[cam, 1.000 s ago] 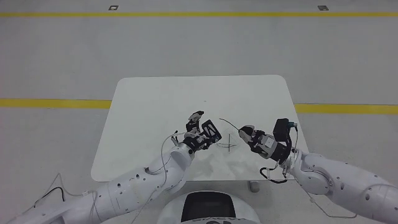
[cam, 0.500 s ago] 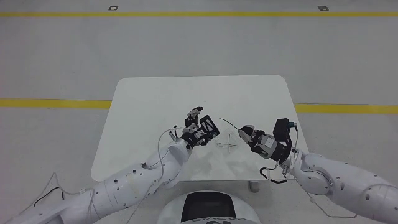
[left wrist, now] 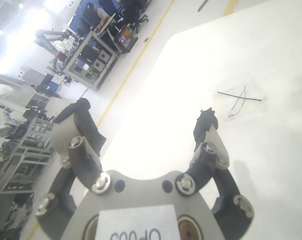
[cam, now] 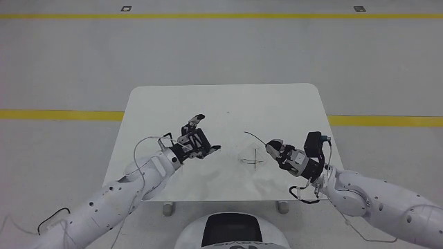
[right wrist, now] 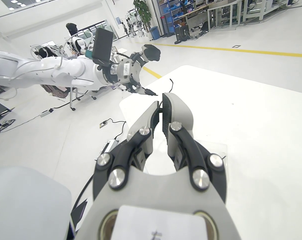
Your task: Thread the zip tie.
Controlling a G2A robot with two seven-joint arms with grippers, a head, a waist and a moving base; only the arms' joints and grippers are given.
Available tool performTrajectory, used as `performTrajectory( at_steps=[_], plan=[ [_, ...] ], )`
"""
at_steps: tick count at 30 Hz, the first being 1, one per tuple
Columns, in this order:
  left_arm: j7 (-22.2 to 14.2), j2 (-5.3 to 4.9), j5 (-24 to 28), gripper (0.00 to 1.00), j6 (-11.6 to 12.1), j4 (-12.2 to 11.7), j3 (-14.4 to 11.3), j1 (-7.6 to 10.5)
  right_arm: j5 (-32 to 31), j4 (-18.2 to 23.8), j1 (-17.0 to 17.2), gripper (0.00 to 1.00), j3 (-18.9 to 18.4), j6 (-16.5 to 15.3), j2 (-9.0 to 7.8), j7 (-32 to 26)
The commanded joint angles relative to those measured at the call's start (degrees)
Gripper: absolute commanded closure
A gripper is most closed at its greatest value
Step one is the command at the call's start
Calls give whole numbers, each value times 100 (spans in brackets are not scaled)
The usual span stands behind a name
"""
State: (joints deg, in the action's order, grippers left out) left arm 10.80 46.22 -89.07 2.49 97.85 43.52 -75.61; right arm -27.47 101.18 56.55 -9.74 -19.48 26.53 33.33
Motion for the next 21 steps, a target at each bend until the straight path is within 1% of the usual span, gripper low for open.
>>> performTrajectory(
  at_steps=[1, 2, 3, 8, 11, 14, 16, 21],
  plan=[
    [371, -85, 54, 0, 145, -6, 213, -174, 0, 0, 0, 100, 0, 0, 0, 0],
    [588, -146, 42, 0, 331, -35, 341, -275, 0, 0, 0, 100, 0, 0, 0, 0],
    [627, -175, 51, 0, 421, -68, 406, -325, 0, 0, 0, 100, 0, 0, 0, 0],
    [627, -175, 51, 0, 421, -68, 406, -325, 0, 0, 0, 100, 0, 0, 0, 0],
    [627, -175, 51, 0, 421, -68, 406, -325, 36, 77, 18, 100, -95, 0, 17, -160],
    [627, -175, 51, 0, 421, -68, 406, -325, 87, 232, -11, 100, -187, 0, -10, -457],
    [627, -175, 51, 0, 421, -68, 406, -325, 157, 343, -84, 100, -233, 0, -49, -766],
    [627, -175, 51, 0, 421, -68, 406, -325, 625, 598, -318, 100, -269, 0, -120, -1501]
  ],
)
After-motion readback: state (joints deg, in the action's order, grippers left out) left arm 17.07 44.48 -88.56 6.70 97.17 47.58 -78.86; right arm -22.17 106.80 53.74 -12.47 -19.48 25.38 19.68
